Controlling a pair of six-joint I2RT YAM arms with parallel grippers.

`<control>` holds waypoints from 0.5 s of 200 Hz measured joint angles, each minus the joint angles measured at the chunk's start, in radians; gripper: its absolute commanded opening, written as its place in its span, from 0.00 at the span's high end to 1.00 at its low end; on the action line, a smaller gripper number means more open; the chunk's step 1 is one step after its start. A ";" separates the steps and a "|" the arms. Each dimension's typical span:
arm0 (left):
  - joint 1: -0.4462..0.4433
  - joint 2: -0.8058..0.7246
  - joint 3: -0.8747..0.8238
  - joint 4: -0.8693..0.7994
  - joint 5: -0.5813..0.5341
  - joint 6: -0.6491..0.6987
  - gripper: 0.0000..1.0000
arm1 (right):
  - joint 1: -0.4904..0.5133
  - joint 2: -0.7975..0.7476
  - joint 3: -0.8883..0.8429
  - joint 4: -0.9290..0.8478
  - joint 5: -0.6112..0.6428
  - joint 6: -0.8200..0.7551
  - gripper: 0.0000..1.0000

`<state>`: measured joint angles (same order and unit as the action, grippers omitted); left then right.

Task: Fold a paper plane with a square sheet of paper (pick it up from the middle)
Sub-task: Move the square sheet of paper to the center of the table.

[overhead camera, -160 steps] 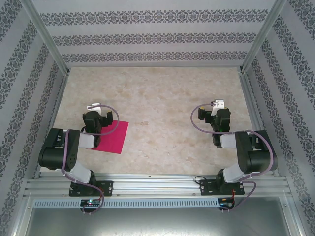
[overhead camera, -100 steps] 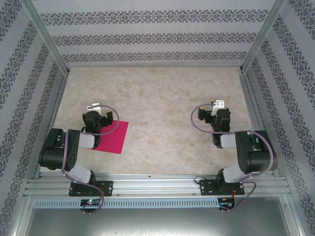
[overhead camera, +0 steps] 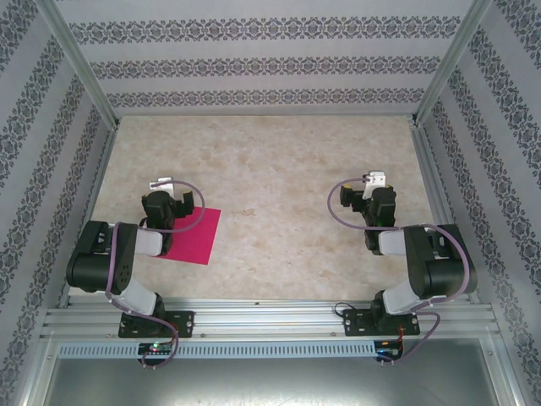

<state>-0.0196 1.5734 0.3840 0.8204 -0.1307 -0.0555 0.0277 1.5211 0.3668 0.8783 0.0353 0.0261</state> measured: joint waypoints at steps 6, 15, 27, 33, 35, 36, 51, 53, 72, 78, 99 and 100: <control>0.000 0.000 0.000 0.000 0.000 0.000 0.00 | 0.000 0.000 0.000 0.000 0.000 0.000 0.02; 0.000 0.000 0.000 0.000 0.000 0.000 0.00 | 0.000 0.000 0.000 0.000 0.000 0.000 0.02; 0.000 0.000 0.000 0.000 0.000 0.000 0.00 | 0.000 0.000 0.000 0.000 0.000 0.000 0.02; 0.000 0.000 0.000 0.000 0.000 0.000 0.00 | 0.000 0.000 0.000 0.000 0.000 0.000 0.02; 0.000 0.000 0.000 0.000 0.000 0.000 0.00 | 0.000 0.000 0.000 0.000 0.000 0.000 0.02; 0.000 0.000 0.000 0.000 0.000 0.000 0.00 | 0.000 0.000 0.000 0.000 0.000 0.000 0.02; 0.000 0.000 0.000 0.000 0.000 0.000 0.00 | 0.000 0.000 0.000 0.000 0.000 0.000 0.02; 0.000 0.000 0.000 0.000 0.000 0.000 0.00 | 0.000 0.000 0.000 0.000 0.000 0.000 0.02; 0.000 0.000 0.000 0.000 0.000 0.000 0.00 | -0.002 0.000 0.000 0.000 -0.002 0.000 0.02; 0.000 0.000 0.000 0.000 0.000 0.000 0.00 | -0.007 0.000 0.000 0.000 -0.012 0.000 0.02; 0.000 -0.036 0.001 -0.032 -0.002 0.000 0.00 | -0.031 0.000 0.000 0.000 -0.035 0.001 0.02; 0.000 -0.042 0.002 -0.038 -0.003 0.000 0.00 | -0.033 0.000 0.000 0.000 -0.037 0.001 0.02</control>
<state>-0.0196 1.5318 0.3859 0.7826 -0.1337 -0.0555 -0.0051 1.5211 0.3668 0.8787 -0.0013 0.0269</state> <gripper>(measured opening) 0.999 0.977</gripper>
